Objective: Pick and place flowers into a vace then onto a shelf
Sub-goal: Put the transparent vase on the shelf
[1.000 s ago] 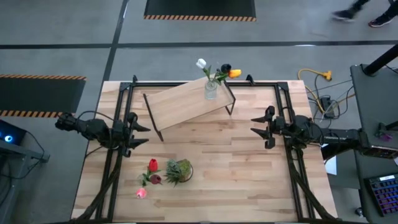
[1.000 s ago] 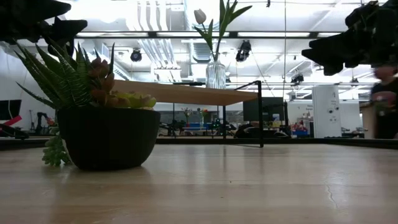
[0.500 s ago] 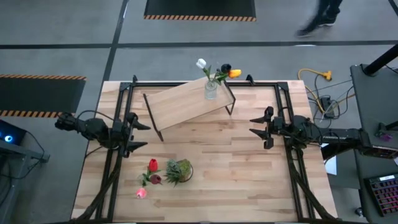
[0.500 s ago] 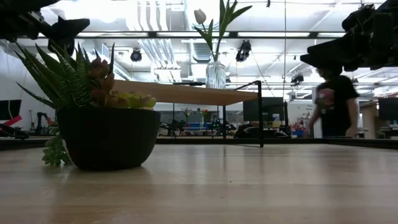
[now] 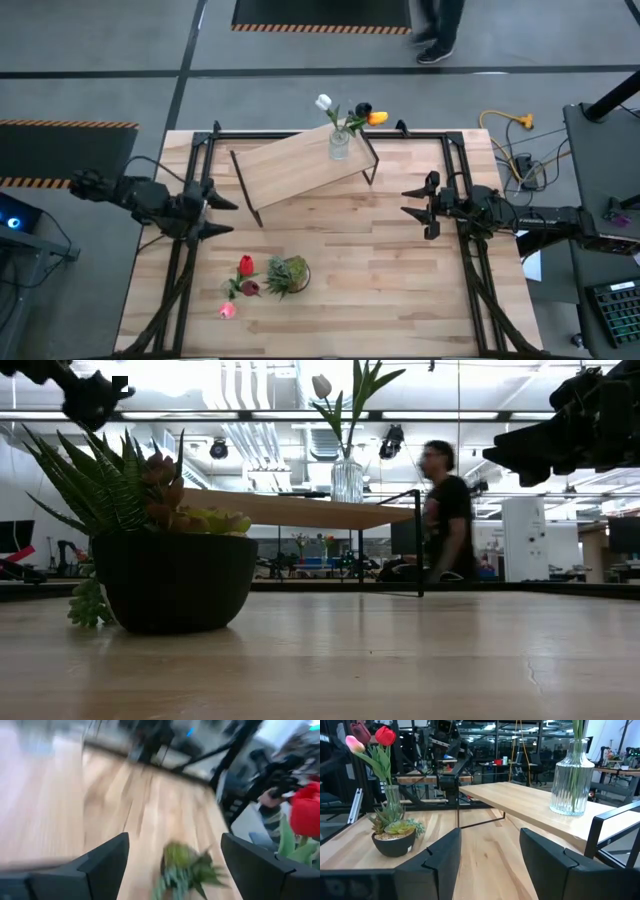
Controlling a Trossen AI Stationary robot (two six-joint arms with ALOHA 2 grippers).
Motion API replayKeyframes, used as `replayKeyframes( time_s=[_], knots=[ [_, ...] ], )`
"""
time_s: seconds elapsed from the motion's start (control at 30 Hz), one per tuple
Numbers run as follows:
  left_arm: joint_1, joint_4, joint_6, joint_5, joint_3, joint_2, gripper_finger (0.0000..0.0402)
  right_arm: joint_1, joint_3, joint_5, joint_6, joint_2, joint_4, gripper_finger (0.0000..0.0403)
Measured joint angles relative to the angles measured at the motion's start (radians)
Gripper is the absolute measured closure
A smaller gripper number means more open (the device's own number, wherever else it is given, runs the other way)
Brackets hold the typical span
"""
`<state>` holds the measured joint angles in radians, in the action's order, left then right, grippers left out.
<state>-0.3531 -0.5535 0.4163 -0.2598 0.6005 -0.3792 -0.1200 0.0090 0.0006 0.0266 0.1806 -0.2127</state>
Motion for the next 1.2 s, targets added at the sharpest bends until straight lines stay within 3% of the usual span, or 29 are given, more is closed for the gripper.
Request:
replayKeyframes(
  time_s=[0.17,0.3,0.4,0.63,1.2],
  knots=[
    [-0.001,-0.335,0.272,0.016,0.162,-0.174,0.0102,0.0,0.0,0.0,0.0,0.0,0.0,0.0209],
    [-0.002,-0.511,0.368,0.102,0.239,-0.297,0.0102,0.0,0.0,0.0,0.008,0.0,0.0,0.0209],
    [-0.01,-0.554,0.372,0.169,0.266,-0.359,0.0102,0.0,0.0,0.001,0.018,0.0,0.0,0.0209],
    [-0.084,-0.664,0.46,0.21,0.281,-0.409,0.0102,0.0,0.0,0.001,0.026,0.0,0.0,0.0209],
    [-0.488,-0.655,0.82,0.183,0.267,-0.431,0.0102,0.0,0.0,0.001,0.064,0.005,-0.001,0.0209]
  ],
)
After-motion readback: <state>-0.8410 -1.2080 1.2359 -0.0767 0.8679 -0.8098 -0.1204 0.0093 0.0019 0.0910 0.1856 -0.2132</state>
